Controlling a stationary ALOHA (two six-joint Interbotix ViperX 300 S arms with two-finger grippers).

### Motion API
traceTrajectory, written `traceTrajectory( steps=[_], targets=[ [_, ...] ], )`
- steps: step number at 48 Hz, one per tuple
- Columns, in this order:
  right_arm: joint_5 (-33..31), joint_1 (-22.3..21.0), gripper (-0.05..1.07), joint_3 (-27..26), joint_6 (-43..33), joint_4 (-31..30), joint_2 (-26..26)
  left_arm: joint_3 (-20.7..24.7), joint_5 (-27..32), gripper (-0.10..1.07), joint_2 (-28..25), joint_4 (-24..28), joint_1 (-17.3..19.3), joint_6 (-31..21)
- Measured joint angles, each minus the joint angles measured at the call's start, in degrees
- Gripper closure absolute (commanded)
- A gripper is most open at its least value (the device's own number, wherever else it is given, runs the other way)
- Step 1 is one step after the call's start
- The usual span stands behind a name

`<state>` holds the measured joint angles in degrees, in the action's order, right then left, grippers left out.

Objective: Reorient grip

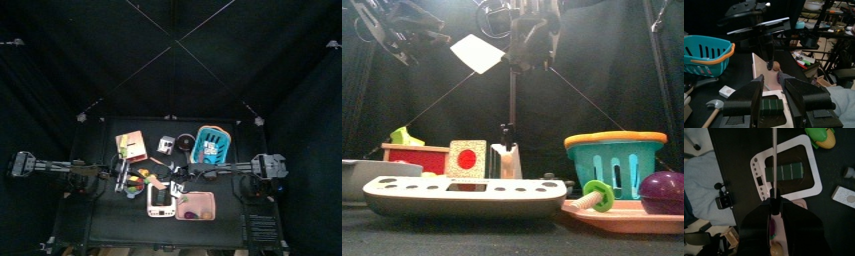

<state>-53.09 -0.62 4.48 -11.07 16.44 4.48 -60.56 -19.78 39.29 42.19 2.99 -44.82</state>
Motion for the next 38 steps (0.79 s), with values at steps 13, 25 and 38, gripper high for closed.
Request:
traceTrajectory(
  steps=[13, 25, 38],
  targets=[
    [-2.8, 0.2, 0.55, -2.8, 0.2, 0.0, 2.0, 0.2, -0.1, 0.25, -1.1, -0.4, 1.2, -0.1],
    [-3.1, 0.2, 0.55, -4.0, 0.4, -0.1, 2.5, 0.5, -0.4, 0.25, -4.9, -0.4, 0.5, -0.1],
    [-3.4, 0.2, 0.55, -4.0, 0.5, -0.3, 2.9, 1.0, -1.0, 0.31, -6.0, -0.4, 0.4, -0.1]
  ],
)
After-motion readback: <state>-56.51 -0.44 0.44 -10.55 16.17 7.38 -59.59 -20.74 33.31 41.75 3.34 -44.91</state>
